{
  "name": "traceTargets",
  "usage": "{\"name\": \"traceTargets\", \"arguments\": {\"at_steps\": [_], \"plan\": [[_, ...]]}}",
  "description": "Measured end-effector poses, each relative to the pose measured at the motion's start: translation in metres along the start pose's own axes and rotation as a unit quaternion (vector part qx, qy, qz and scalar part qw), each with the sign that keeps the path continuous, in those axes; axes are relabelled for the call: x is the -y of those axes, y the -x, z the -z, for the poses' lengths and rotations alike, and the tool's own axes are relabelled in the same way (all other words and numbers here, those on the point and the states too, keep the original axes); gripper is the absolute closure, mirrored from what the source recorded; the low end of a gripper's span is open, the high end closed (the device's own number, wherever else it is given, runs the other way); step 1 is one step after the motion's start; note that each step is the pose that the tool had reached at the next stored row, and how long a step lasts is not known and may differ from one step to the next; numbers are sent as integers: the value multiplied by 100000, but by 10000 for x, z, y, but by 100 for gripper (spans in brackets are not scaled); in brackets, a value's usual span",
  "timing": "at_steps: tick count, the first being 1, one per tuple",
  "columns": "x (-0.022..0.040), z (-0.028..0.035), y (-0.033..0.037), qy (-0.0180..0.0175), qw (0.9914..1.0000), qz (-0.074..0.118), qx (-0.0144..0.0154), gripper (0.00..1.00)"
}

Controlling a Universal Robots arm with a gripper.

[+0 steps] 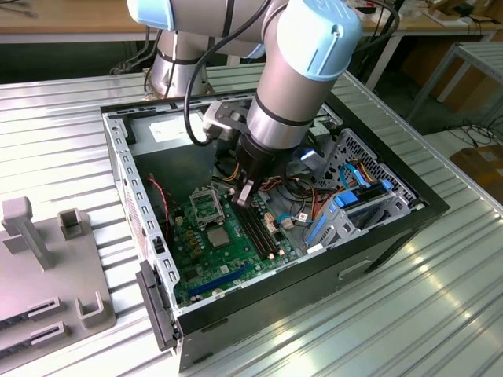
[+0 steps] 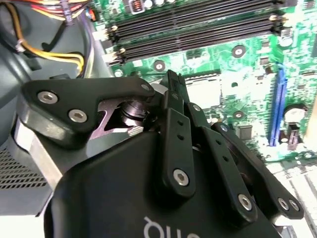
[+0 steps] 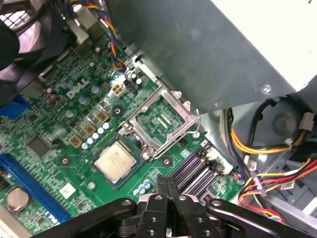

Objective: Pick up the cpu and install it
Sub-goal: 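Close the cpu cover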

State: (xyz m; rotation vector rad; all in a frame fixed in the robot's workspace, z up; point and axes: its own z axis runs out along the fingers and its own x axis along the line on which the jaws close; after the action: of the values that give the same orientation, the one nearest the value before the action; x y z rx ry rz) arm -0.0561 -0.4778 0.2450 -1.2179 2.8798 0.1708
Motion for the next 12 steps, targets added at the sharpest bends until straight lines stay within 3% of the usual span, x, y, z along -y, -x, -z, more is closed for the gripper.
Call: {"name": "traceTargets", "arguments": {"at_steps": [1,4,8,12], "plan": [[-8,-2,9,196,100000,6,210,89],[-39,-6,48,387,99998,12,394,89],[-66,-27,196,559,99998,-12,263,89],[-133,-53,282,597,99998,179,216,89]]}}
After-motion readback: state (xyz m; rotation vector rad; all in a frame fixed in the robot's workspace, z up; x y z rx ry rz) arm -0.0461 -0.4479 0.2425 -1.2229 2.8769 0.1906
